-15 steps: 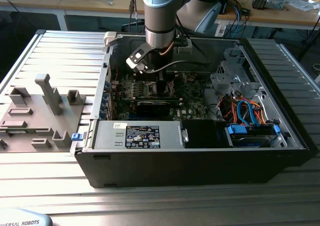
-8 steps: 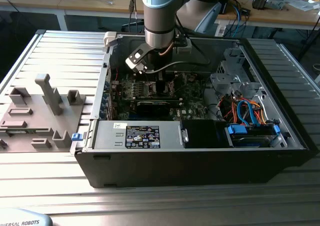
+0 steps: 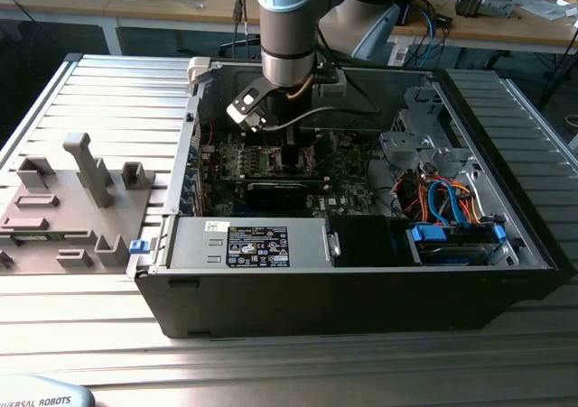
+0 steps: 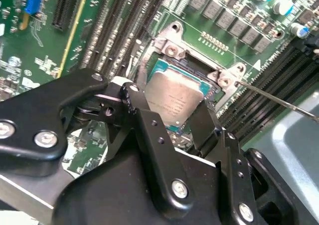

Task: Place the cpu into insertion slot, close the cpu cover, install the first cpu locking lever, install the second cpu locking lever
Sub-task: 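Place the cpu into insertion slot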

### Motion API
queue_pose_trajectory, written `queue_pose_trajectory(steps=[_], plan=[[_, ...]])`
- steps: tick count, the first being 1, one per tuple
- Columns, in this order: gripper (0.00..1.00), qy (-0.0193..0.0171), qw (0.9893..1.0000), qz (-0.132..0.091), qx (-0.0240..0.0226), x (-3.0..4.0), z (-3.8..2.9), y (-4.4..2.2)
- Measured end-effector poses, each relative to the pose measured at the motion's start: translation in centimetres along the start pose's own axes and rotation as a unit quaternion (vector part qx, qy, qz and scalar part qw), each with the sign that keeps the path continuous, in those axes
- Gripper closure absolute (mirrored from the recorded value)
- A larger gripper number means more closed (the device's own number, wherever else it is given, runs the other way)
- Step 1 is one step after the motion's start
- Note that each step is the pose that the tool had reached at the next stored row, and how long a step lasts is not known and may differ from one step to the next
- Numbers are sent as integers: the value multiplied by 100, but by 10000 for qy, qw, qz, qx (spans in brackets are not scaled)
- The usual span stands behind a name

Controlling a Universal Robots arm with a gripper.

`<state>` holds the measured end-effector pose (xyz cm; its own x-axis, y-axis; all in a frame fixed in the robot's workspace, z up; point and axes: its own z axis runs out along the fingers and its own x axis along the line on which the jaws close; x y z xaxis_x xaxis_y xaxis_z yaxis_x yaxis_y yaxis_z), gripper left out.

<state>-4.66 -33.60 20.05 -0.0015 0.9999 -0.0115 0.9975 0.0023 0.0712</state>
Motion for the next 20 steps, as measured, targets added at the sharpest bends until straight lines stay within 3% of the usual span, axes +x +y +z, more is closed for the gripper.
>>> queue_pose_trajectory(steps=[1, 3, 4, 5, 6, 7, 11, 20], plan=[[39, 57, 10000, 4, 0, 0, 0, 0], [39, 208, 9998, 15, -1, 1, 0, 0], [39, 335, 9994, 25, -1, 0, -5, 0], [39, 323, 9995, 25, -1, -13, -19, 2], [39, 242, 9997, 19, -1, -14, -19, 2], [39, 227, 9997, 18, -1, -14, -19, 2], [39, 206, 9998, 16, 0, -14, -20, 1], [39, 200, 9998, 16, -1, -30, -19, 2]])
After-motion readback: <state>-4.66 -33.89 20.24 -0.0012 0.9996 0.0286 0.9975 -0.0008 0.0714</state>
